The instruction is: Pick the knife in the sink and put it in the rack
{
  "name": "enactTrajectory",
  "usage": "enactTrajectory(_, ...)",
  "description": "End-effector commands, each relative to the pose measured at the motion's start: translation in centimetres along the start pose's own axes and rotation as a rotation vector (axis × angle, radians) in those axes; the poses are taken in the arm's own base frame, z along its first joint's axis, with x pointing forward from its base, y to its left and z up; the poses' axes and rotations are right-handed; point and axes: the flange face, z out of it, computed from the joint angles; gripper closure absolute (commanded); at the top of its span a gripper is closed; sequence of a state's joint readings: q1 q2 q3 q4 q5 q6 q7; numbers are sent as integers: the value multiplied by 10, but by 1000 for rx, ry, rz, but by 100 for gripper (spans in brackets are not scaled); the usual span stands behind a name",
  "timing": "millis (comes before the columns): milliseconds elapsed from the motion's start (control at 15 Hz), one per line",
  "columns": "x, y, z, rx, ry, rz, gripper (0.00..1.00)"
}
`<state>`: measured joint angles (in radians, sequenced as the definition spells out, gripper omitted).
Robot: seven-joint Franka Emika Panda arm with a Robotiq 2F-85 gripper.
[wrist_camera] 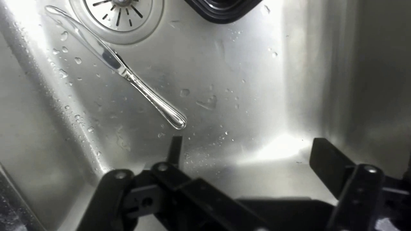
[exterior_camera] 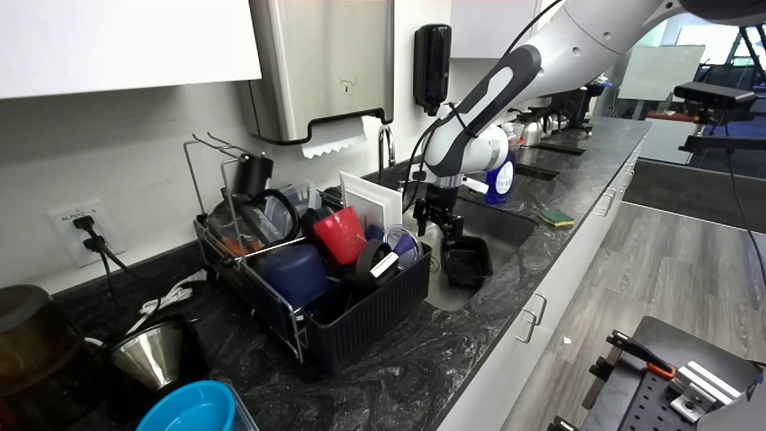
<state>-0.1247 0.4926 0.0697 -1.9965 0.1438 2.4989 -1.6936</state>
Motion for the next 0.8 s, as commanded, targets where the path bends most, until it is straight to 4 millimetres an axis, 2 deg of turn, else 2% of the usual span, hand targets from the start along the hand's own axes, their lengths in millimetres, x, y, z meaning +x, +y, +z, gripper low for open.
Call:
enactTrajectory(0, -2, 5, 1, -14, -4, 0, 0)
enactTrajectory(733, -2, 18, 7, -41, -3, -29, 0)
